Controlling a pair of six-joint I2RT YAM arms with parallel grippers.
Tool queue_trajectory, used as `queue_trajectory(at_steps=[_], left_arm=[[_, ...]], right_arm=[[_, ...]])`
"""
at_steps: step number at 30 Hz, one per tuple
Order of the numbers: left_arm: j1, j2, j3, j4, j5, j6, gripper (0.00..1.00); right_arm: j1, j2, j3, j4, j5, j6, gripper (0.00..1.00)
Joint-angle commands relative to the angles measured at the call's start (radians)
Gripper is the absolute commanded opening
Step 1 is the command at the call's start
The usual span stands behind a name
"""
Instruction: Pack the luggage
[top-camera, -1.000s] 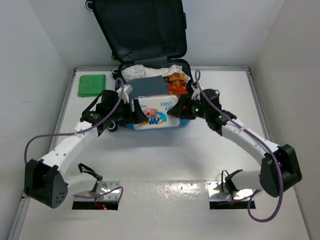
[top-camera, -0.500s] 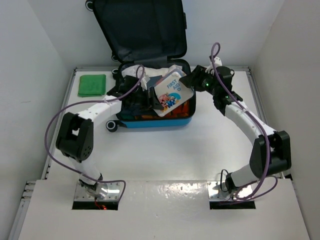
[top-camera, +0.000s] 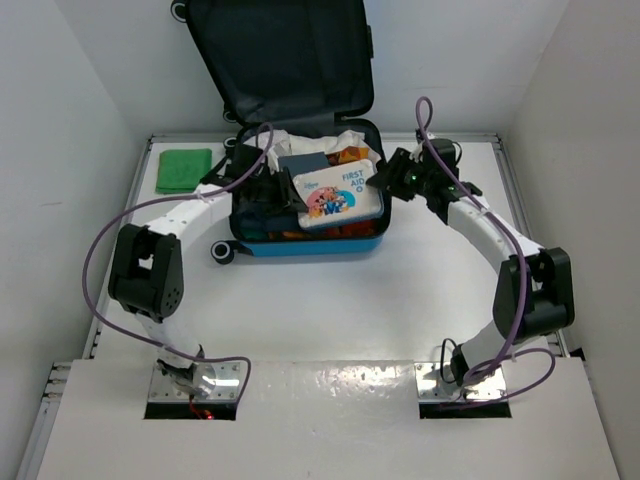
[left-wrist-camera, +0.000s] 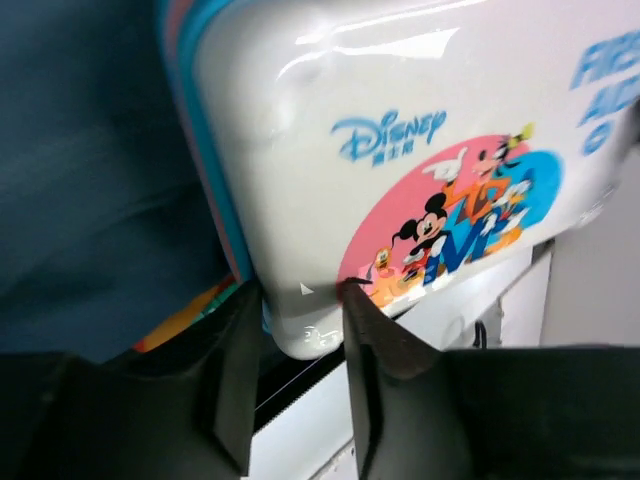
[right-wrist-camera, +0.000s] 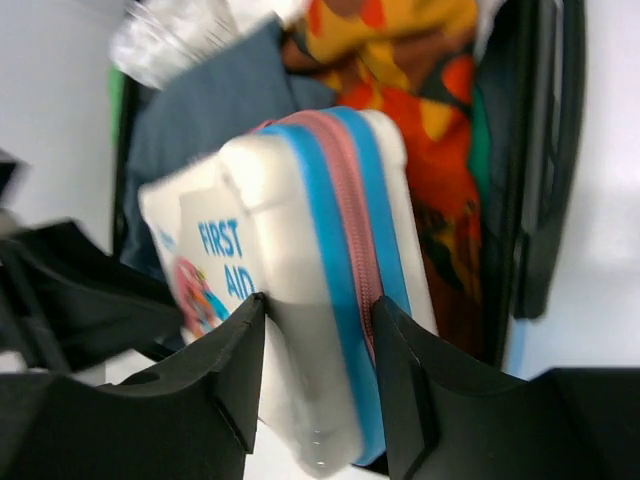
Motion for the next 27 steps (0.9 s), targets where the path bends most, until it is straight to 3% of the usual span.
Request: queue_trajectory(at_steps=[1,9,15,20,22,23,25,27], left_arm=[[-0.005,-0.111,0.114,0.165,0.059,-0.005,0.05],[0.004,-0.133,0.144,0.114,0.062,0.015,0.08],[0.004,-0.223,0.076,0.105,-0.010,0.102,0.13],[0.004,-0.211,0.122,0.068,-0.057,0.136,0.14],[0.053,-0.188,0.162,0.030,-0.158,0.160,0.14],[0.081,-0.179,0.179,0.019,-0.184,0.160,0.17],[0.191,-0.147,0.264,-0.048,-0.211,0.179,0.41],[0.303,-0.057,0.408,-0.164,-0.240,0.234,0.61]], right_arm=[[0.061,0.029,0.007,-0.178,-0.085,-0.004,0.00],[0.066,0.095,0.013,-0.237,0.010,-0.075,0.00],[0.023,0.049,0.038,-0.219,0.016,-0.135,0.29],[0.015,0.006,0.157,-0.207,-0.014,-0.193,0.38],[0.015,-0.003,0.197,-0.210,-0.022,-0.223,0.48],[0.014,-0.023,0.222,-0.208,-0.042,-0.230,0.52],[0.006,-0.048,0.246,-0.228,-0.059,-0.269,0.64],[-0.008,-0.077,0.256,-0.239,-0.071,-0.297,0.67]])
